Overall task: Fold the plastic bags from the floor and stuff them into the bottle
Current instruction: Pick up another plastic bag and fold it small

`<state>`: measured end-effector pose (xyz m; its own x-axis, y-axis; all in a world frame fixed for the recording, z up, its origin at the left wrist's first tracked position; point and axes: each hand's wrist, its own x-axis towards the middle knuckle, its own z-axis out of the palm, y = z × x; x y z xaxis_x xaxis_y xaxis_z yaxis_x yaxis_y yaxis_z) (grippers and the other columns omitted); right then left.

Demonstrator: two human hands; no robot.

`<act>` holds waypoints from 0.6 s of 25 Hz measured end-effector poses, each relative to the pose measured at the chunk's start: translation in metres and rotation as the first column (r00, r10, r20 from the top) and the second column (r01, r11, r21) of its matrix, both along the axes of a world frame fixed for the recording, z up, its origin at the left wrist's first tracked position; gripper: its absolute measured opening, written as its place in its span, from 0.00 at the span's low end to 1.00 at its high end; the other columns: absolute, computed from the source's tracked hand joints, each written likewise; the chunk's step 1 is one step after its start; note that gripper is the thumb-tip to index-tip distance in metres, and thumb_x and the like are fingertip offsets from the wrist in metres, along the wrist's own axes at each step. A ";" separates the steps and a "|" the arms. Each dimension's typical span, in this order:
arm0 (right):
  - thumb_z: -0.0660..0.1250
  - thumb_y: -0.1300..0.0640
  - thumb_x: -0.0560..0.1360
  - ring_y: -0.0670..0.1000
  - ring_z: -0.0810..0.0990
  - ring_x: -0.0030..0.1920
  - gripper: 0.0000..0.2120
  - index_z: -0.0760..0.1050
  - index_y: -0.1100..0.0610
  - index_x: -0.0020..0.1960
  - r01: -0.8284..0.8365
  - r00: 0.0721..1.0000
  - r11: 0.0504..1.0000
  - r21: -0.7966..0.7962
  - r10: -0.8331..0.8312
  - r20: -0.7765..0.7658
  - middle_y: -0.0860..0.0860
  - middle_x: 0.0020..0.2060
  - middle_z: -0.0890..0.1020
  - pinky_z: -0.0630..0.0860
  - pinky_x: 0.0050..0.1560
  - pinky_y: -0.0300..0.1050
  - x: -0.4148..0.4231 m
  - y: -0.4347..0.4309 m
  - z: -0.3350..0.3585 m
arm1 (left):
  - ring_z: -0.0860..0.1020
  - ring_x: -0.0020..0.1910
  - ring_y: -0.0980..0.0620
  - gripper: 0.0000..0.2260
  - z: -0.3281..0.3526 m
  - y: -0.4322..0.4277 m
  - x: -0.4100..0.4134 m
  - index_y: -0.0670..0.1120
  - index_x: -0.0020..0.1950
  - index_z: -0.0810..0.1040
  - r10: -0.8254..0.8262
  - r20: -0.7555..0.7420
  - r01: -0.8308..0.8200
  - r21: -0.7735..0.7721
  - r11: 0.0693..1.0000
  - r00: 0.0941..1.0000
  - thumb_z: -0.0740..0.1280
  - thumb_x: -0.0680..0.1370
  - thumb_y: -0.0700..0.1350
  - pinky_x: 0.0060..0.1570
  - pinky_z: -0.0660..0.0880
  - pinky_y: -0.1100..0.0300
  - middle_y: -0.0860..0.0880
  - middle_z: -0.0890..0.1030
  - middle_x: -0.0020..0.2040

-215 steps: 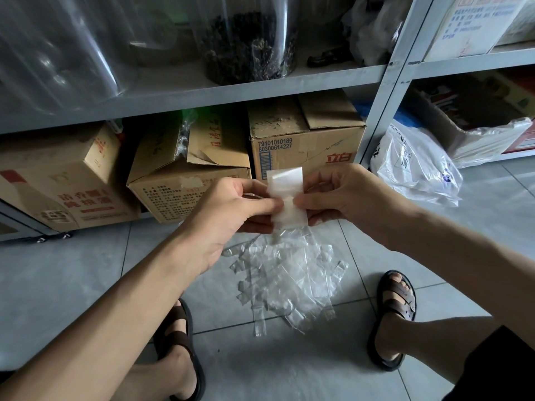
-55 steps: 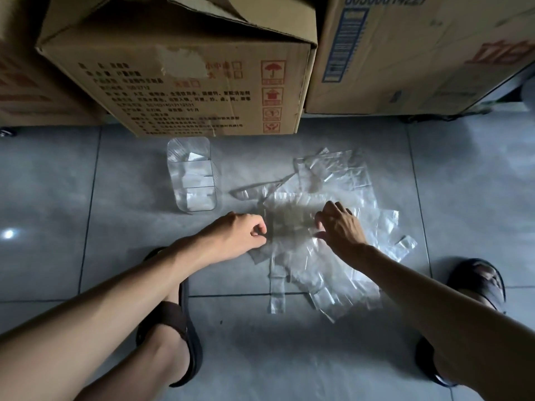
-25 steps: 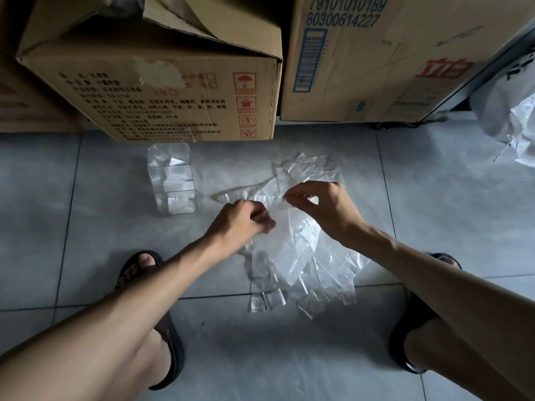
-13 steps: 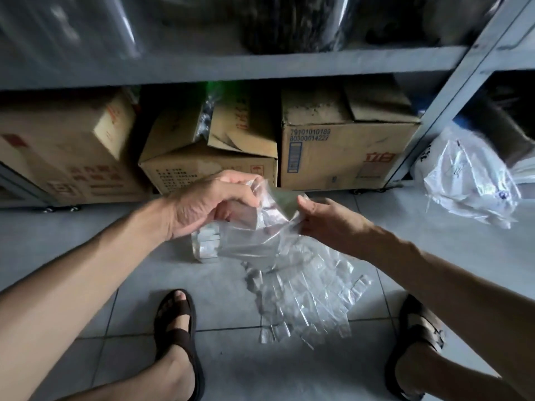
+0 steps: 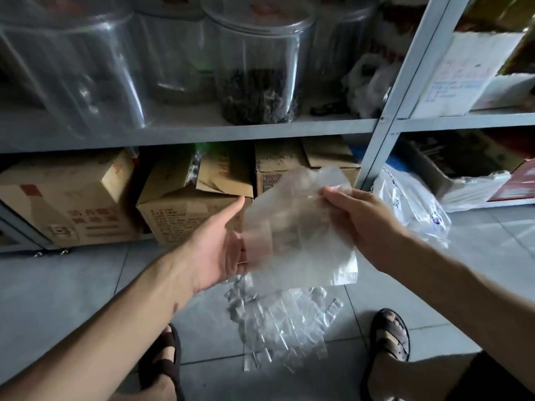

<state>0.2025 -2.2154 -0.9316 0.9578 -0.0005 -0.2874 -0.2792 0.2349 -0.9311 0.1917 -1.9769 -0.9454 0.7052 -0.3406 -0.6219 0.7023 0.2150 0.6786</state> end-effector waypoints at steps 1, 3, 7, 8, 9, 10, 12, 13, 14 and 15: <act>0.71 0.58 0.75 0.50 0.82 0.33 0.06 0.81 0.62 0.47 0.019 1.000 1.000 -0.003 -0.019 -0.001 0.54 0.36 0.84 0.81 0.37 0.41 -0.002 -0.002 0.000 | 0.79 0.63 0.39 0.34 0.001 -0.005 0.001 0.40 0.70 0.76 0.023 0.018 -0.022 -0.015 1.000 1.000 0.66 0.73 0.63 0.64 0.74 0.45 0.37 0.78 0.66; 0.72 0.57 0.75 0.50 0.83 0.34 0.07 0.82 0.61 0.46 0.018 1.000 0.998 -0.055 -0.017 0.016 0.55 0.36 0.84 0.80 0.35 0.40 -0.001 -0.006 0.000 | 0.83 0.54 0.44 0.26 0.006 -0.012 0.007 0.40 0.66 0.78 0.090 0.113 -0.093 0.016 0.996 0.989 0.66 0.76 0.57 0.55 0.79 0.51 0.38 0.82 0.60; 0.74 0.53 0.70 0.51 0.83 0.39 0.09 0.84 0.59 0.42 -0.016 0.993 0.990 -0.143 0.032 0.109 0.55 0.39 0.84 0.82 0.44 0.43 0.009 -0.010 0.008 | 0.85 0.43 0.49 0.18 0.020 -0.013 0.025 0.42 0.60 0.82 0.189 0.288 -0.215 0.064 0.974 0.939 0.68 0.75 0.50 0.42 0.82 0.57 0.41 0.85 0.56; 0.73 0.52 0.69 0.52 0.83 0.41 0.11 0.84 0.60 0.44 -0.027 0.990 0.989 -0.148 0.048 0.135 0.57 0.41 0.85 0.82 0.48 0.46 0.011 -0.012 0.010 | 0.85 0.42 0.48 0.17 0.023 -0.012 0.029 0.42 0.58 0.83 0.184 0.321 -0.216 0.066 0.974 0.929 0.68 0.74 0.51 0.42 0.82 0.57 0.41 0.85 0.55; 0.73 0.52 0.69 0.53 0.83 0.43 0.13 0.84 0.62 0.46 -0.039 0.985 0.986 -0.162 0.065 0.159 0.58 0.43 0.85 0.81 0.50 0.46 0.012 -0.014 0.012 | 0.85 0.42 0.48 0.15 0.027 -0.011 0.030 0.42 0.55 0.83 0.180 0.339 -0.213 0.060 0.975 0.923 0.67 0.75 0.51 0.42 0.82 0.57 0.41 0.86 0.53; 0.72 0.53 0.69 0.53 0.84 0.43 0.14 0.84 0.63 0.48 -0.051 0.980 0.983 -0.176 0.083 0.183 0.59 0.45 0.85 0.81 0.50 0.45 0.012 -0.016 0.014 | 0.85 0.41 0.47 0.15 0.028 -0.010 0.031 0.42 0.53 0.83 0.180 0.344 -0.210 0.053 0.976 0.921 0.66 0.76 0.51 0.41 0.82 0.57 0.42 0.86 0.50; 0.71 0.54 0.70 0.51 0.84 0.43 0.13 0.84 0.63 0.49 -0.063 0.972 0.977 -0.202 0.106 0.210 0.57 0.44 0.86 0.81 0.49 0.42 0.011 -0.017 0.015 | 0.85 0.40 0.47 0.14 0.031 -0.010 0.029 0.42 0.51 0.83 0.175 0.334 -0.203 0.048 0.978 0.926 0.65 0.77 0.51 0.39 0.83 0.58 0.42 0.86 0.48; 0.71 0.55 0.70 0.50 0.84 0.43 0.12 0.84 0.62 0.49 -0.066 0.972 0.977 -0.204 0.109 0.209 0.57 0.44 0.86 0.81 0.49 0.42 0.010 -0.017 0.015 | 0.86 0.42 0.47 0.13 0.030 -0.010 0.028 0.42 0.52 0.83 0.170 0.338 -0.204 0.067 0.977 0.926 0.65 0.78 0.51 0.40 0.83 0.58 0.42 0.86 0.48; 0.71 0.55 0.70 0.50 0.84 0.43 0.12 0.84 0.62 0.48 -0.067 0.973 0.979 -0.192 0.106 0.203 0.57 0.44 0.86 0.81 0.49 0.42 0.009 -0.017 0.014 | 0.86 0.43 0.47 0.12 0.027 -0.010 0.028 0.42 0.52 0.83 0.169 0.356 -0.216 0.098 0.972 0.919 0.66 0.79 0.50 0.41 0.83 0.58 0.42 0.86 0.49; 0.71 0.55 0.70 0.51 0.84 0.44 0.13 0.84 0.63 0.48 -0.063 0.977 0.984 -0.168 0.095 0.193 0.59 0.45 0.86 0.82 0.50 0.43 0.009 -0.016 0.013 | 0.86 0.45 0.47 0.11 0.024 -0.010 0.029 0.42 0.53 0.83 0.184 0.377 -0.246 0.121 0.962 0.908 0.66 0.79 0.48 0.44 0.83 0.58 0.42 0.86 0.50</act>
